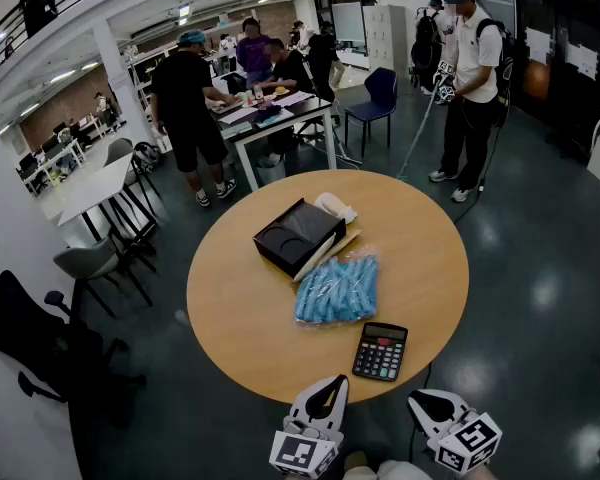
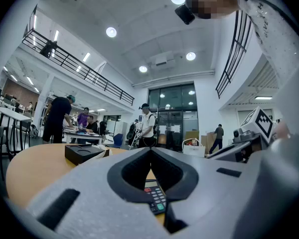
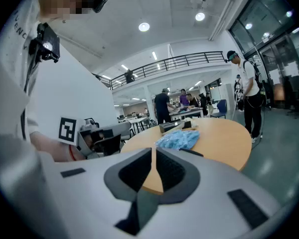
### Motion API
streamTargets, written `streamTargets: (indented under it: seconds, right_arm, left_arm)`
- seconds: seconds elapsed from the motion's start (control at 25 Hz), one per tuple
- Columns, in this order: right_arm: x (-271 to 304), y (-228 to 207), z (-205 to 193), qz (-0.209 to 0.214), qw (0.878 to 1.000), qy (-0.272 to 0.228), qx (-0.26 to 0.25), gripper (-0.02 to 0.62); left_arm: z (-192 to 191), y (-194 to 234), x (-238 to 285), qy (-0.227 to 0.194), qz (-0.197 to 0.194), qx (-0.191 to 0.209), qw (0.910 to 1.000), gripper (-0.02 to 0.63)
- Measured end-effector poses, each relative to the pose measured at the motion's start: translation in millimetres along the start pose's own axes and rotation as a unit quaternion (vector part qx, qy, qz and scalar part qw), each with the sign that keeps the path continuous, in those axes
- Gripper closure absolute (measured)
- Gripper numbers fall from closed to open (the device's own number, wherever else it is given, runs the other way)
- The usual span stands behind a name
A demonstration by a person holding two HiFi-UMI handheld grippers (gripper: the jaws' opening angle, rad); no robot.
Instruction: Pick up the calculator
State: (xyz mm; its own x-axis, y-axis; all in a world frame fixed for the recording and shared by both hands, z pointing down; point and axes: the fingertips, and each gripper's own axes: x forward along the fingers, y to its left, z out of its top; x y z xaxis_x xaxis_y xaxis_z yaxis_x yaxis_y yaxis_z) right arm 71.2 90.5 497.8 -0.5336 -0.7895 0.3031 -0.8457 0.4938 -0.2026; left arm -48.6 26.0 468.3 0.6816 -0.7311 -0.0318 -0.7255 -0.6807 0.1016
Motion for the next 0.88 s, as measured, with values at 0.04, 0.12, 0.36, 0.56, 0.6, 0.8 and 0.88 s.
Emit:
streamTargets:
  seconds: [0.04,0.12,0.36,0.56,0.6,0.8,0.88]
  right_arm:
    - [12.1,-12.3,-3.6,0.001,1.0,0.01,-0.002,0.583]
    - [35.9,-38.1,-9.6,0.003,1.0,0.03,0.001,0.583]
    - [104.6,-115.9,-32.4,0.02,0.992,0.115,0.056,0.395]
    - [160.8,-159.9,-57.3,0.075,0.968,0.226,0.081,0.356]
    - [168.6,-163.1,-62.5,0.093,0.96,0.25,0.083,0.356]
    - [191.1,-156.5,-79.9,0.192,0.913,0.344,0.104,0.354]
    - [198.7,-152.6,-82.1,0.224,0.897,0.357,0.134,0.356]
  left_arm:
    - [-2.6,8.7,6.6,-0.002,0.003,0.0,1.0,0.598]
    - [-6.6,25.7,18.5,-0.005,0.013,-0.002,0.9999,0.598]
    - [-25.6,64.4,41.5,0.012,0.053,0.0,0.9985,0.598]
    - [-36.5,98.5,73.2,0.021,0.086,-0.006,0.996,0.598]
    - [-37.7,103.7,79.3,0.023,0.092,-0.009,0.9954,0.598]
    - [-52.5,115.1,101.7,0.028,0.105,-0.024,0.9938,0.598]
    - [-60.8,118.1,106.6,0.034,0.111,-0.032,0.9927,0.598]
